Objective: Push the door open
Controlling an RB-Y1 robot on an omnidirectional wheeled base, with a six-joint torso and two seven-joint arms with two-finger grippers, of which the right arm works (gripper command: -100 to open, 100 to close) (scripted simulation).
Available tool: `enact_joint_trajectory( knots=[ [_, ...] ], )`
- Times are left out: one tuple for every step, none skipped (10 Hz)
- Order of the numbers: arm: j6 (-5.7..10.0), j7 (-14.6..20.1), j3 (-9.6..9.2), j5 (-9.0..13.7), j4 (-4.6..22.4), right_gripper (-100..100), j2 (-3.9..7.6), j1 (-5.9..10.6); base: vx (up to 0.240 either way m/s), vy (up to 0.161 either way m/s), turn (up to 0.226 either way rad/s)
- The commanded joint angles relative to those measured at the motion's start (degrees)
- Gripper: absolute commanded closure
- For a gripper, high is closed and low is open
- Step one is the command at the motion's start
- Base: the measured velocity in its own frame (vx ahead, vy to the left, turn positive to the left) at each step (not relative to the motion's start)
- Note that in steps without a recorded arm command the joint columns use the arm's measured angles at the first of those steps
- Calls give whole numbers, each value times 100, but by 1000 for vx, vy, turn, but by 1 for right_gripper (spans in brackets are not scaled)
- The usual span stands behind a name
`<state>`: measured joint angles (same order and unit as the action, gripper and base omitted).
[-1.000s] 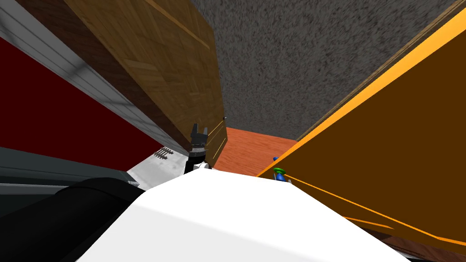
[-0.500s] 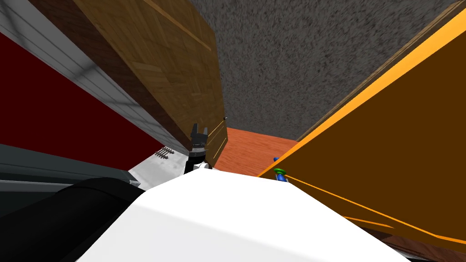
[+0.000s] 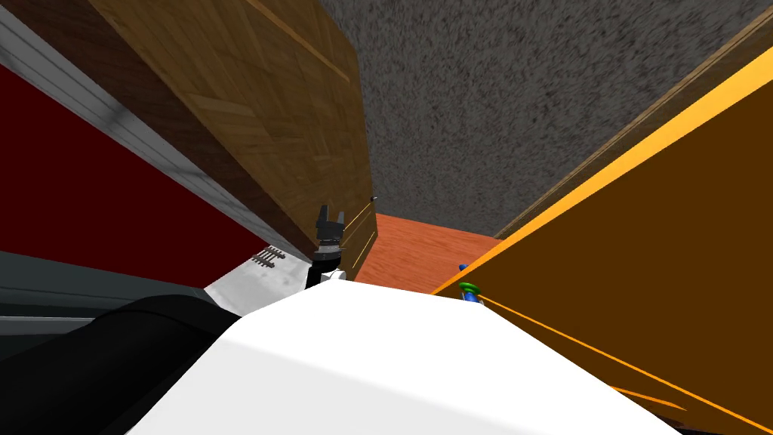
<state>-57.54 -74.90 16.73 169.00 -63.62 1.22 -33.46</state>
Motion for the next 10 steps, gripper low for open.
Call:
enact_joint_trajectory(
  knots=[
    [46, -64, 80, 169, -150, 100, 81, -43, 158, -3, 5],
    [57, -107, 100, 272, -145, 100, 119, -48, 175, -41, -2],
    [62, -129, 110, 325, -143, 100, 138, -51, 167, -43, 15],
    [74, -174, 131, 434, -138, 100, 172, -57, 159, -45, -7],
    [80, -198, 142, 492, -136, 100, 185, -60, 148, -9, 7],
    [86, -222, 153, 550, -133, 100, 199, -63, 115, 4, -5],
    [99, -272, 176, 668, -128, 100, 223, -69, 140, 2, -5],
    [106, -297, 188, 730, -126, 100, 230, -72, 147, -11, -14],
    [112, -323, 200, 792, -123, 100, 238, -76, 115, -15, 2],
    [119, -349, 212, 853, -120, 100, 245, -79, 92, -12, 9]
  ],
)
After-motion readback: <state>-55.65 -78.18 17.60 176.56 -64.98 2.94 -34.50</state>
